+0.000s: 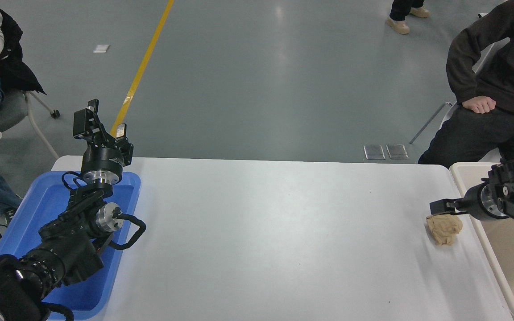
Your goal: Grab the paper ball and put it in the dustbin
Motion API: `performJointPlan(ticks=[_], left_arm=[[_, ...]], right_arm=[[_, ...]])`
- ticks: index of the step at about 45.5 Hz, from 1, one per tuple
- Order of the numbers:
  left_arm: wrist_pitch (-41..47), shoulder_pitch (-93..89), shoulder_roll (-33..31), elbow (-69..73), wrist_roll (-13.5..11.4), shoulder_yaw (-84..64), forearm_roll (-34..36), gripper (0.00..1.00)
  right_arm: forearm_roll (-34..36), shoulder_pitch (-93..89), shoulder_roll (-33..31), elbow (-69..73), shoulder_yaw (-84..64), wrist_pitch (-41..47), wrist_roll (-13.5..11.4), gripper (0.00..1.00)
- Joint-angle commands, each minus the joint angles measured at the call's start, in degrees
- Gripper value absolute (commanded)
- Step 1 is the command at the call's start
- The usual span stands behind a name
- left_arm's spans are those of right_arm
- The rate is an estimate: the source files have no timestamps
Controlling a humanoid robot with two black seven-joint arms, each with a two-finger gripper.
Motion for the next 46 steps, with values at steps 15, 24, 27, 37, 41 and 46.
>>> performJointPlan(ticks=[15, 24, 27, 37, 41, 46], left_arm=[[0.0, 0.0, 0.0, 0.0, 0.0, -0.01, 0.0, 1.0], [0.0, 0.0, 0.0, 0.0, 0.0, -0.01, 0.0, 1.0], [0.0, 0.0, 0.0, 0.0, 0.0, -0.01, 0.0, 1.0], [0.0, 0.0, 0.0, 0.0, 0.0, -0.01, 0.0, 1.0], [0.0, 0.09, 0.0, 0.0, 0.0, -0.01, 0.0, 1.0], [0.0, 0.0, 0.0, 0.0, 0.0, -0.01, 0.0, 1.0]], right_arm=[[0.17, -8.56, 4.63, -8.44, 2.68, -5.03, -0.2, 0.98], [0.17, -9.61, 5.16, -8.61, 2.68, -6.0, -0.73, 0.84], [0.17, -9.79, 5.51, -8.88, 2.68, -6.44, -0.99, 0.77], [0.09, -10.93, 6.39, -10.02, 2.68, -7.23, -0.99, 0.45], [0.09, -11.2, 6.74, -10.11, 2.68, -7.32, -0.91, 0.4], [0.09, -11.29, 6.74, -10.11, 2.6, -7.32, -0.91, 0.35]])
